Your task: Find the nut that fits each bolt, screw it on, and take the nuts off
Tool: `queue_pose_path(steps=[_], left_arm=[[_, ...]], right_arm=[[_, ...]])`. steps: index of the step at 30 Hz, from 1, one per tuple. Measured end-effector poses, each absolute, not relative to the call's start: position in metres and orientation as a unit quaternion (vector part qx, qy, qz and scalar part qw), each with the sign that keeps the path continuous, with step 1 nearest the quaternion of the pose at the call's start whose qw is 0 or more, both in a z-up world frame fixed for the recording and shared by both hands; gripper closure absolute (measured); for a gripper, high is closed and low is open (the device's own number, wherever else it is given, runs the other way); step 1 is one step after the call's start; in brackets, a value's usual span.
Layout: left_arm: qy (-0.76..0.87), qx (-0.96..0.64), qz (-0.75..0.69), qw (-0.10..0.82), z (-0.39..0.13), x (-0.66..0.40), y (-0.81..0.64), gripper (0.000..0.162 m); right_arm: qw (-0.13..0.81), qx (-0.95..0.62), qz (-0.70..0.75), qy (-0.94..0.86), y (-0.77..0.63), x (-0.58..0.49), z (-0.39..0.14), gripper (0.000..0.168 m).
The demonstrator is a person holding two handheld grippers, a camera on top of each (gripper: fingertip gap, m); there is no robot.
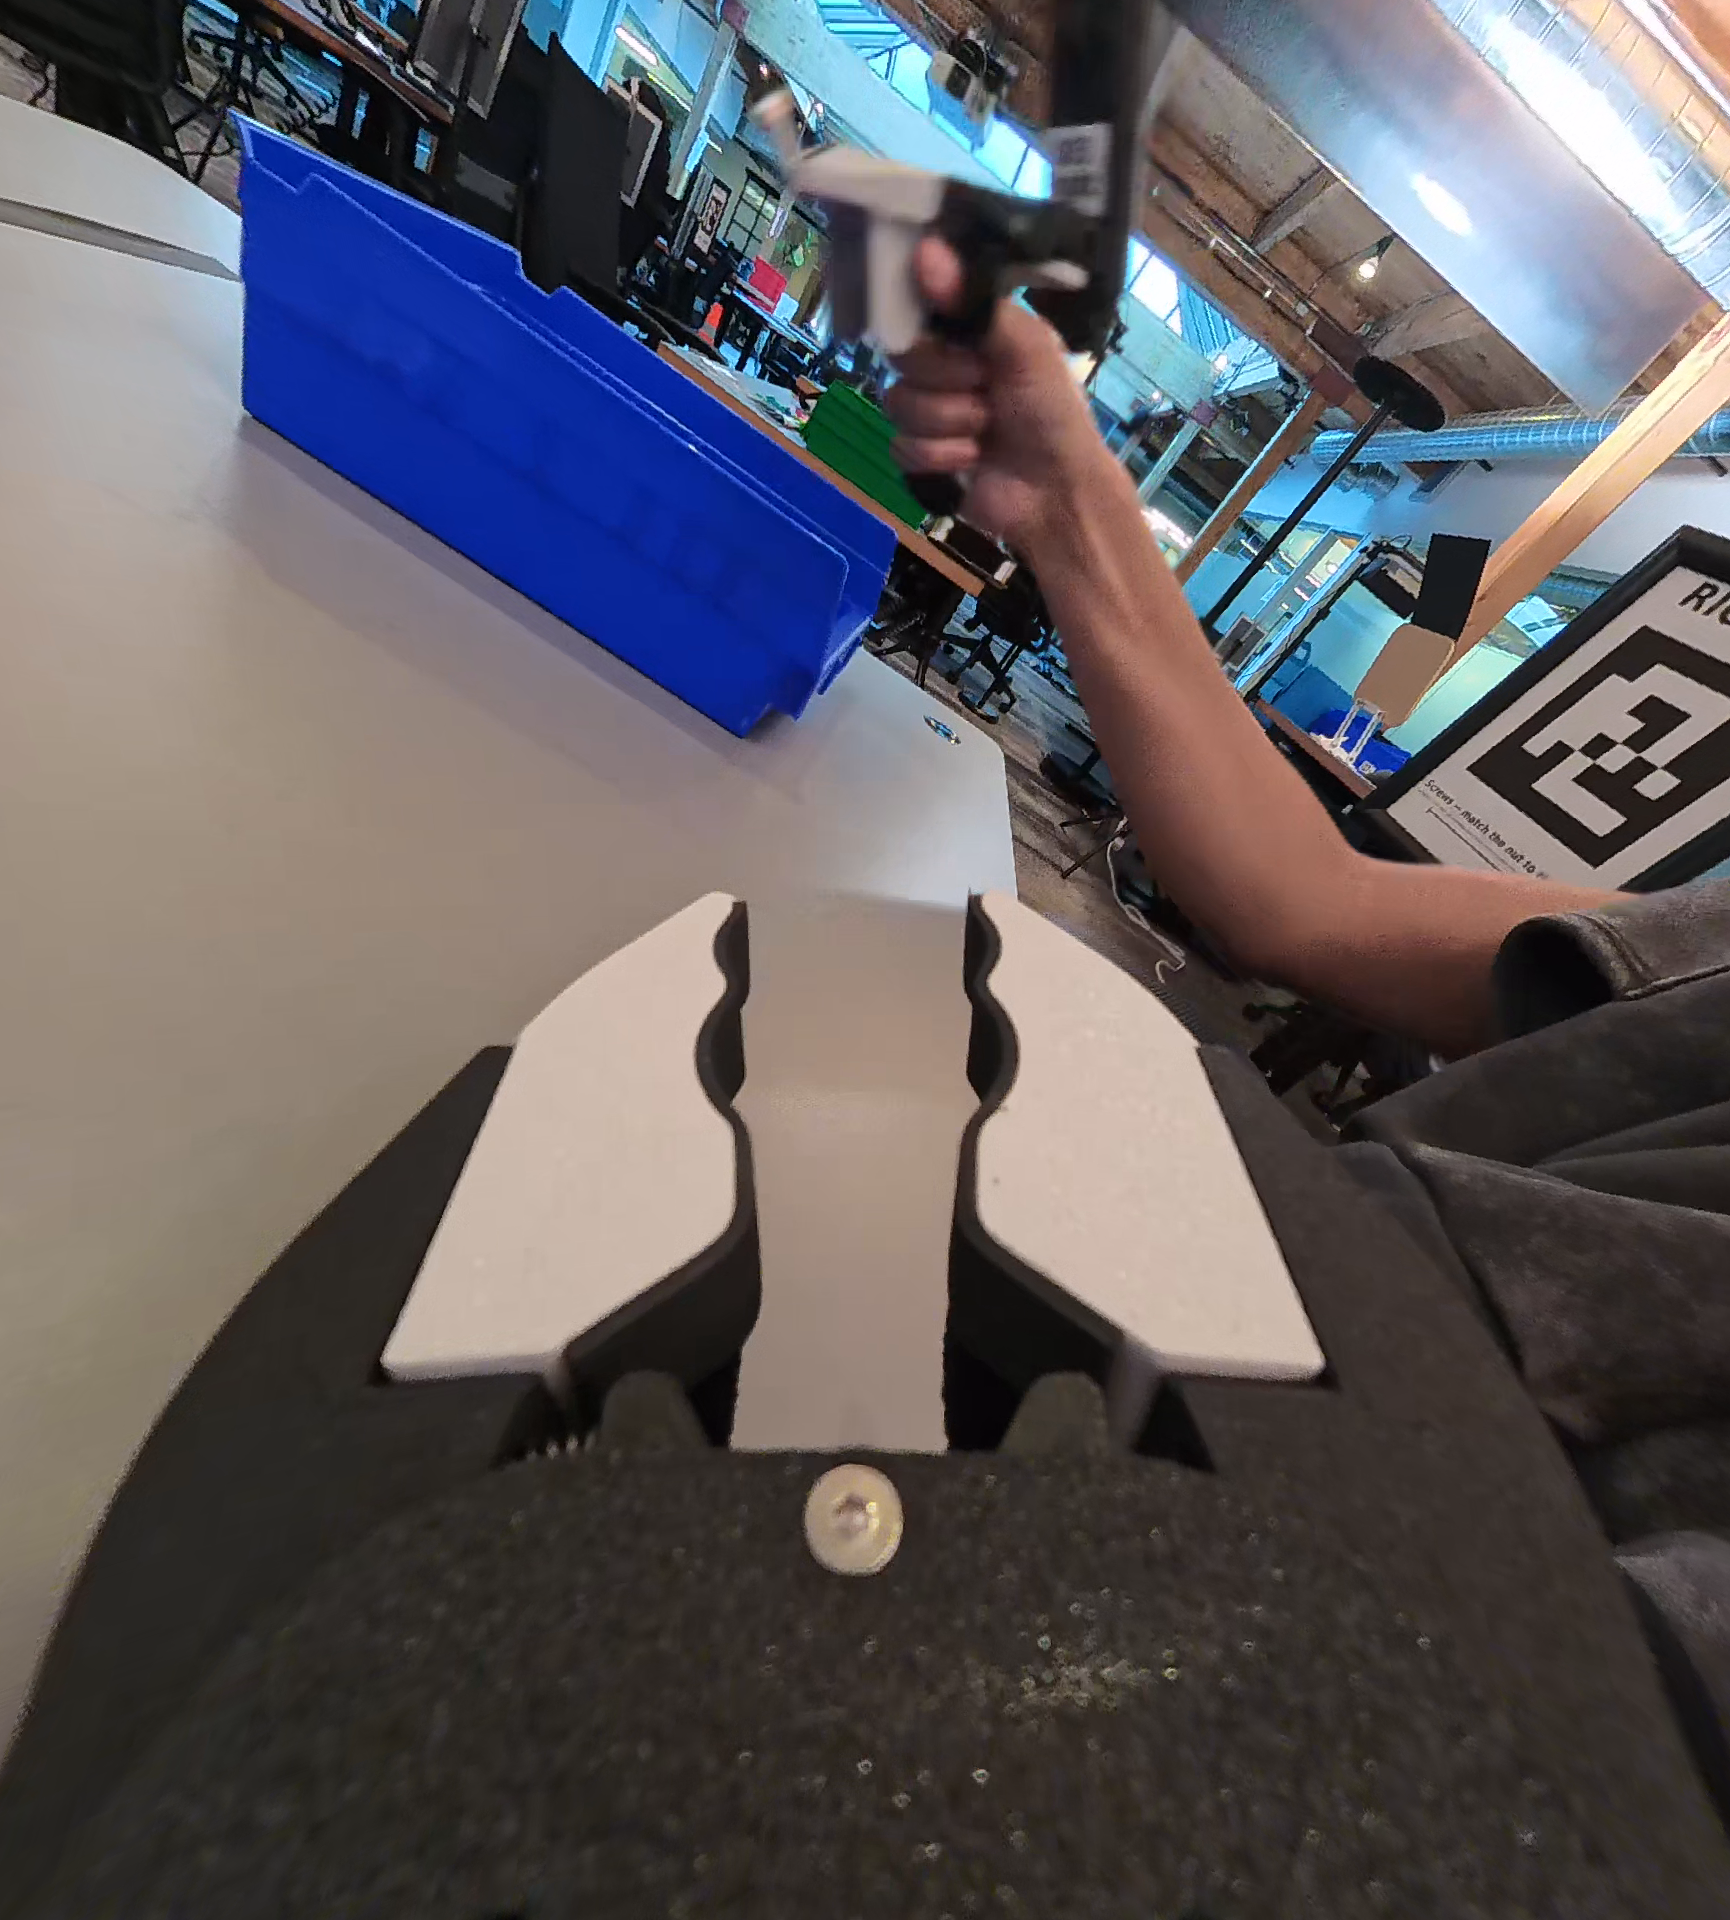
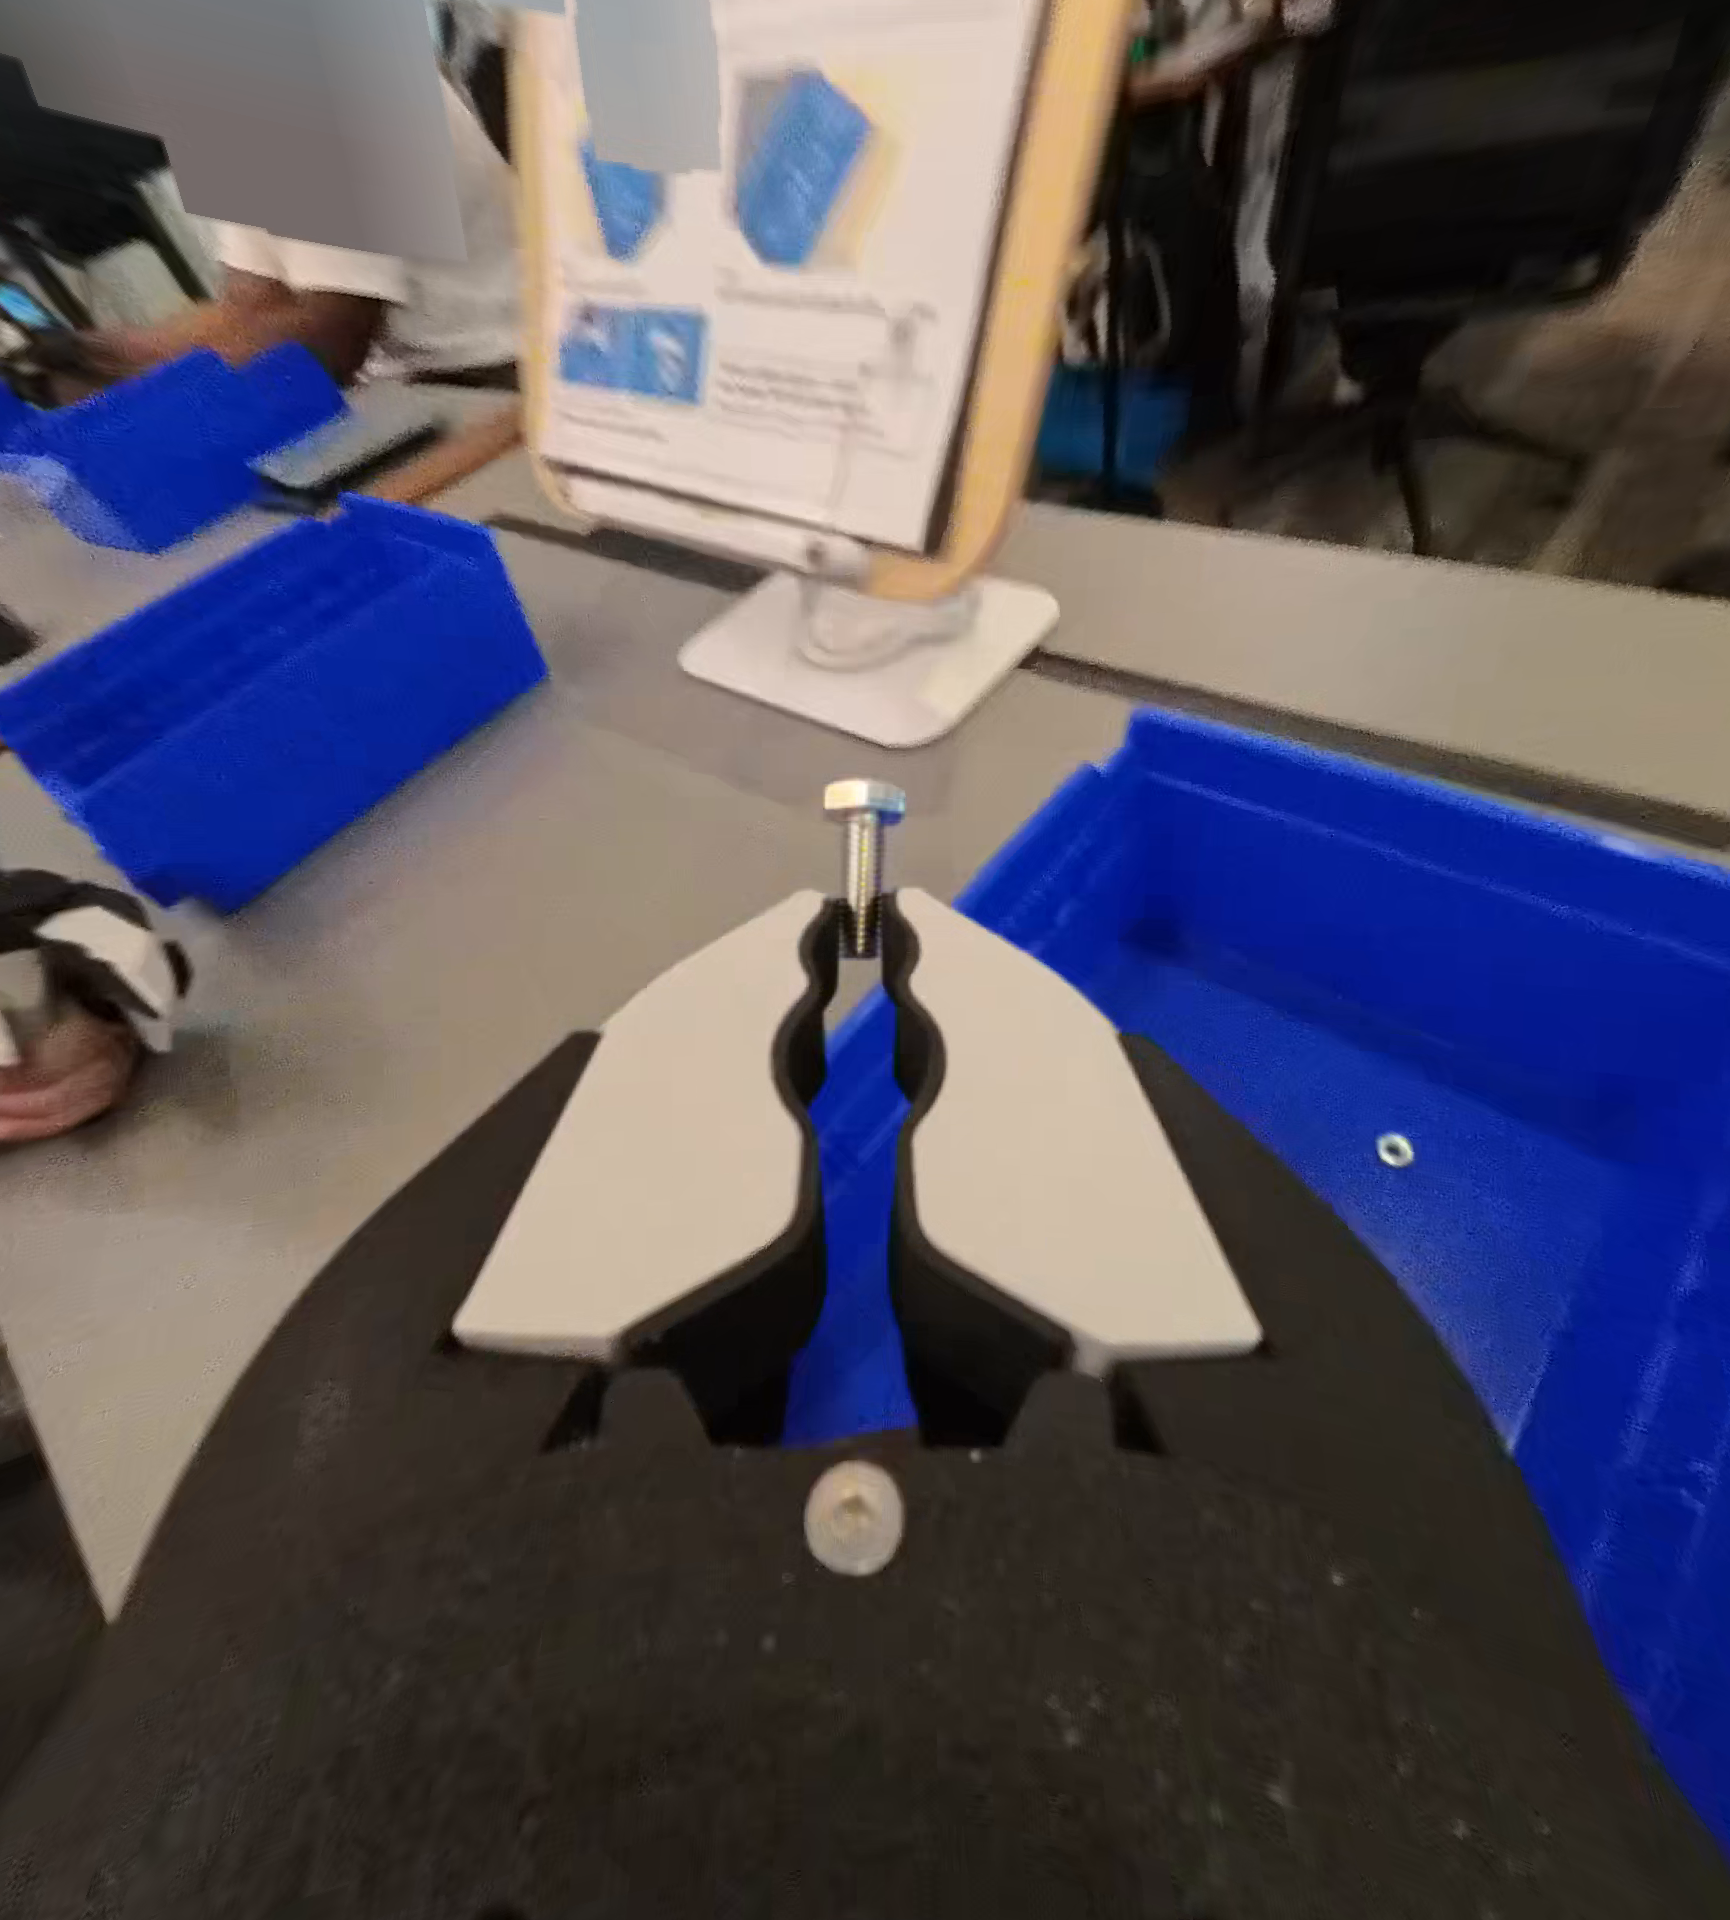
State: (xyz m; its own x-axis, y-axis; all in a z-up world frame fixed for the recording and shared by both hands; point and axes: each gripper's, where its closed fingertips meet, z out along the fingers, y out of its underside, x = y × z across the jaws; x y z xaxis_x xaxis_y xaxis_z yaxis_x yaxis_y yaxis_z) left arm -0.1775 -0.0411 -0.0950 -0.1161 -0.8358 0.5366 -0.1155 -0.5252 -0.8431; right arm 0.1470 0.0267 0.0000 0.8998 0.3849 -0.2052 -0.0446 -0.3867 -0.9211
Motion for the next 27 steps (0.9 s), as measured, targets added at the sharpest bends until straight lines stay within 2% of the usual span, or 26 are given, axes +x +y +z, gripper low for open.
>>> queue_pose_path(steps=[5, 8, 17, 18, 21, 27], left_arm=[[0.383, -0.605, -0.638, 0.283, -0.095, -0.178, -0.037, 0.123], [0.380, -0.605, -0.639, 0.284, -0.095, -0.179, -0.036, 0.123], [0.396, -0.611, -0.629, 0.273, -0.099, -0.175, -0.040, 0.123], [0.398, -0.611, -0.627, 0.273, -0.100, -0.175, -0.040, 0.123], [0.398, -0.613, -0.626, 0.274, -0.100, -0.175, -0.041, 0.123], [0.394, -0.621, -0.620, 0.272, -0.103, -0.174, -0.039, 0.124]], right_arm=[[0.388, -0.915, 0.103, -0.050, 0.093, 0.187, -0.104, 0.160], [0.326, -0.943, 0.062, -0.033, 0.115, 0.202, -0.143, 0.160], [0.262, -0.963, 0.060, -0.007, 0.126, 0.214, -0.185, 0.159], [0.267, -0.961, 0.064, -0.008, 0.125, 0.213, -0.186, 0.155], [0.326, -0.940, 0.101, 0.020, 0.125, 0.211, -0.162, 0.151], [0.661, -0.718, 0.219, 0.012, 0.041, 0.139, 0.026, 0.150]])
